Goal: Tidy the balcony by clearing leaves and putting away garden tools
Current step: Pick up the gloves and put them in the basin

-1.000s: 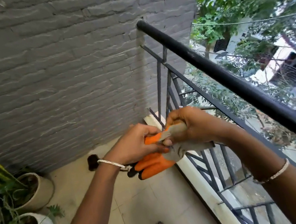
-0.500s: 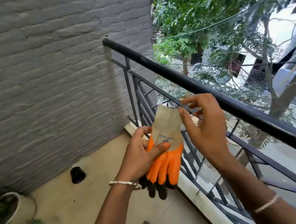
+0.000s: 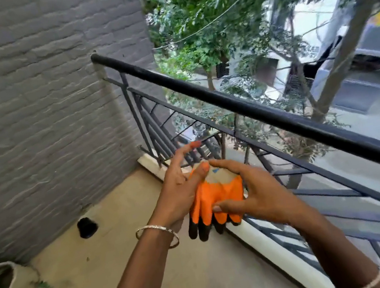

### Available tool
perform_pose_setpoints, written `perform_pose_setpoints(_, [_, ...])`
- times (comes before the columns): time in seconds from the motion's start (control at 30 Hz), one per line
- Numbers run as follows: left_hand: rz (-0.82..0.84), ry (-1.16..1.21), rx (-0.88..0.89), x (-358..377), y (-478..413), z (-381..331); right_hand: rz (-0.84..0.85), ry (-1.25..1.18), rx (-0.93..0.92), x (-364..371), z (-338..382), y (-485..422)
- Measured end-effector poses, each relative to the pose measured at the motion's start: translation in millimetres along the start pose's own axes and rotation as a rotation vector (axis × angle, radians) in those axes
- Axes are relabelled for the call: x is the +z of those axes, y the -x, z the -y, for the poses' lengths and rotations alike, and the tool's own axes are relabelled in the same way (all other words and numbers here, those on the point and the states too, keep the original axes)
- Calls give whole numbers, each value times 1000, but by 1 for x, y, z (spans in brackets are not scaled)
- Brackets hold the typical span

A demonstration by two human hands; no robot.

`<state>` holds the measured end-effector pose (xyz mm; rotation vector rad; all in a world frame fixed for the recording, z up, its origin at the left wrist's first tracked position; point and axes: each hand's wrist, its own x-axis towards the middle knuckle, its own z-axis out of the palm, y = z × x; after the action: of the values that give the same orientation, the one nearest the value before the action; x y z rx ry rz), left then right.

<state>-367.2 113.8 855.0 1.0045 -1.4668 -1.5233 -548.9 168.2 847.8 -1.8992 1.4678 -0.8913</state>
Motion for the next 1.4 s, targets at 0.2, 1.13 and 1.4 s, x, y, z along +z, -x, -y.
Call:
perform_pose_setpoints(0.2, [404, -129, -10, 35, 37, -29, -252, -48, 134, -23, 20, 84])
perform_pose_setpoints(1.13, [1230, -24, -219, 360, 399, 78, -1725, -385, 800, 59, 102, 582])
perform_pose_setpoints(1.4, [1127, -228, -235, 472, 512, 138, -1808, -472, 1016, 60, 84, 716])
